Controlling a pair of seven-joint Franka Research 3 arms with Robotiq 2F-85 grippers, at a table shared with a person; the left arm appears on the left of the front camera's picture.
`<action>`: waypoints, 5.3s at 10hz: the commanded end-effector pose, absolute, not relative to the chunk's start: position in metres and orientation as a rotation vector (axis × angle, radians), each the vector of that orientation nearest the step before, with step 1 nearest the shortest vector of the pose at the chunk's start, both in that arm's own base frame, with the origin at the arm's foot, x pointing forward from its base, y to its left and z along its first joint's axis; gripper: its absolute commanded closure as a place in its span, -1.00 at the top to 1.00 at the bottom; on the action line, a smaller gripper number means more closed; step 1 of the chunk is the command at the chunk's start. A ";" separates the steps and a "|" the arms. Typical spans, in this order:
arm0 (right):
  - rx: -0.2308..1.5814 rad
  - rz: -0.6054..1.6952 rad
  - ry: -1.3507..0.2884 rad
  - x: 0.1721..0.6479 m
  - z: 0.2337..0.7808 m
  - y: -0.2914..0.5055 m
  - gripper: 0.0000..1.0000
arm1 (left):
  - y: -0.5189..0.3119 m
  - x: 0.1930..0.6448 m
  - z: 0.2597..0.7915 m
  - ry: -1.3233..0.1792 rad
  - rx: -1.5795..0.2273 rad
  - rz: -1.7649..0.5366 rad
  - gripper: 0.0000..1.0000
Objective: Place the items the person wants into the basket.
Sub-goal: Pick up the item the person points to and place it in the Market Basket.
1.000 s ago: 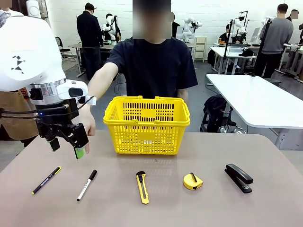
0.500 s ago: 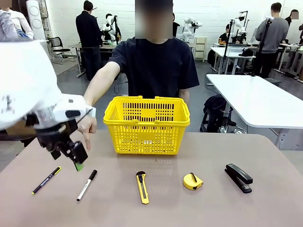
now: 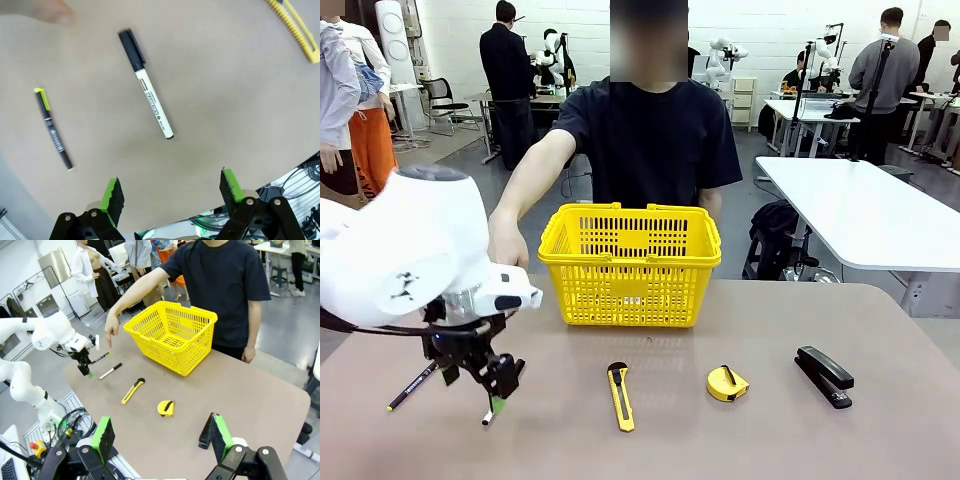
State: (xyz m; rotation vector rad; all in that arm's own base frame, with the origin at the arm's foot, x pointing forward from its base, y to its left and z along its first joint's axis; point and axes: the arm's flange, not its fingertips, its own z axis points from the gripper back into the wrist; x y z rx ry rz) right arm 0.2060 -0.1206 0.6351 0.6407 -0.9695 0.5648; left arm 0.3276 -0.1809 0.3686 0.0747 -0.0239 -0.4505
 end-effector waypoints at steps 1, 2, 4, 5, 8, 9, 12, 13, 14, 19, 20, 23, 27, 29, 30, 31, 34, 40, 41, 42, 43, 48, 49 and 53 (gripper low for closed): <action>0.656 0.575 -0.979 0.209 0.634 -0.120 1.00 | -0.186 0.342 0.353 -0.023 0.045 -0.427 1.00; 0.656 0.575 -0.979 0.209 0.634 -0.120 1.00 | -0.185 0.347 0.343 -0.043 0.031 -0.411 1.00; 0.656 0.575 -0.979 0.209 0.634 -0.120 1.00 | -0.183 0.358 0.333 -0.095 -0.008 -0.392 1.00; 0.656 0.575 -0.979 0.209 0.634 -0.120 1.00 | -0.184 0.362 0.330 -0.105 -0.003 -0.387 1.00; 0.656 0.575 -0.979 0.209 0.634 -0.120 1.00 | -0.188 0.376 0.315 -0.124 0.038 -0.348 1.00; 0.656 0.575 -0.979 0.209 0.634 -0.120 1.00 | -0.190 0.379 0.312 -0.124 0.048 -0.341 1.00; 0.656 0.575 -0.979 0.209 0.634 -0.120 1.00 | -0.190 0.384 0.308 -0.137 0.063 -0.322 1.00; 0.656 0.575 -0.979 0.209 0.634 -0.120 1.00 | -0.190 0.385 0.307 -0.140 0.062 -0.337 0.55; 0.656 0.575 -0.979 0.209 0.634 -0.120 1.00 | -0.192 0.385 0.307 -0.131 0.077 -0.339 -0.03; 0.656 0.575 -0.979 0.209 0.634 -0.120 1.00 | -0.191 0.384 0.301 -0.105 0.084 -0.347 -1.00; 0.656 0.575 -0.979 0.209 0.634 -0.120 1.00 | -0.191 0.384 0.302 -0.105 0.082 -0.349 -0.94; 0.656 0.575 -0.979 0.209 0.634 -0.120 1.00 | -0.190 0.383 0.300 -0.091 0.079 -0.356 -1.00; 0.656 0.575 -0.979 0.209 0.634 -0.120 1.00 | -0.185 0.384 0.325 -0.020 0.020 -0.366 -0.85; 0.656 0.575 -0.979 0.209 0.634 -0.120 1.00 | -0.164 0.368 0.436 0.034 -0.061 -0.449 -0.85; 0.656 0.575 -0.979 0.209 0.634 -0.120 1.00 | -0.156 0.354 0.499 -0.021 -0.066 -0.487 -0.85; 0.656 0.575 -0.979 0.209 0.634 -0.120 1.00 | -0.154 0.345 0.541 -0.028 -0.078 -0.519 -0.85; 0.656 0.575 -0.979 0.209 0.634 -0.120 1.00 | -0.153 0.338 0.597 -0.087 -0.085 -0.511 -0.85; 0.656 0.575 -0.979 0.209 0.634 -0.120 1.00 | -0.149 0.317 0.615 -0.099 -0.085 -0.513 -0.85; 0.656 0.575 -0.979 0.209 0.634 -0.120 1.00 | -0.151 0.321 0.615 -0.100 -0.084 -0.509 -0.76; 0.656 0.575 -0.979 0.209 0.634 -0.120 1.00 | -0.184 0.361 0.631 0.005 0.060 -0.808 -0.76; 0.656 0.575 -0.979 0.209 0.634 -0.120 1.00 | -0.221 0.413 0.643 0.016 0.141 -0.999 -0.76; 0.656 0.575 -0.979 0.209 0.634 -0.120 1.00 | -0.327 0.543 0.627 -0.048 0.269 -1.442 -0.76; 0.656 0.575 -0.979 0.209 0.634 -0.120 1.00 | -0.336 0.557 0.621 -0.069 0.268 -1.445 -0.76; 0.656 0.575 -0.979 0.209 0.634 -0.120 1.00 | -0.335 0.562 0.605 -0.062 0.222 -1.443 -0.76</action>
